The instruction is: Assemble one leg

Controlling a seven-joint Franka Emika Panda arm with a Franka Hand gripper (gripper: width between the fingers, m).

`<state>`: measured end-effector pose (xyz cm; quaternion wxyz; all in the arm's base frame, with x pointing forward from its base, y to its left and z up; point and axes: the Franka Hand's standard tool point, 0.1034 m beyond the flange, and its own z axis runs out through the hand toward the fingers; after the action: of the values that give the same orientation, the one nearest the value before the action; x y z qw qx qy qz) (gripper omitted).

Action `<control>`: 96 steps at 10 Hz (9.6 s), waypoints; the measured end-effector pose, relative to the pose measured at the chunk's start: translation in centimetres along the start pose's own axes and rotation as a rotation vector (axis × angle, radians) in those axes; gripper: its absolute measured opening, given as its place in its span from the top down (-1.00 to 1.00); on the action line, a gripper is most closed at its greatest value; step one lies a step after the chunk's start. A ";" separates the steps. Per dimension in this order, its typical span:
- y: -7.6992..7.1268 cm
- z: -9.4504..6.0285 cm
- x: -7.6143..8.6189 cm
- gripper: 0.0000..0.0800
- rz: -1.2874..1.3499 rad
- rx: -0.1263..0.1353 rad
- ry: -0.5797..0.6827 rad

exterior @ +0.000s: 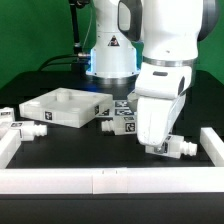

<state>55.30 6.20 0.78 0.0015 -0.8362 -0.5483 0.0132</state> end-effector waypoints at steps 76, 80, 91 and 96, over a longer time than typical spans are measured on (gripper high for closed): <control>-18.0 0.4 -7.3 0.28 -0.102 0.021 0.041; -18.0 0.5 -7.2 -0.11 -0.103 0.021 0.042; -10.6 -6.8 -12.6 -0.62 -0.082 0.019 -0.049; -7.4 -5.7 -22.4 -0.62 -0.030 -0.011 -0.032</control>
Offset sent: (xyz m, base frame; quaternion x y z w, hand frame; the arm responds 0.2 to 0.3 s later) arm -0.0904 0.0024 0.0414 -0.0014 0.0662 -0.1314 0.9891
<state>39.73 -11.29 7.06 -0.0116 -0.8275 -0.5608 0.0238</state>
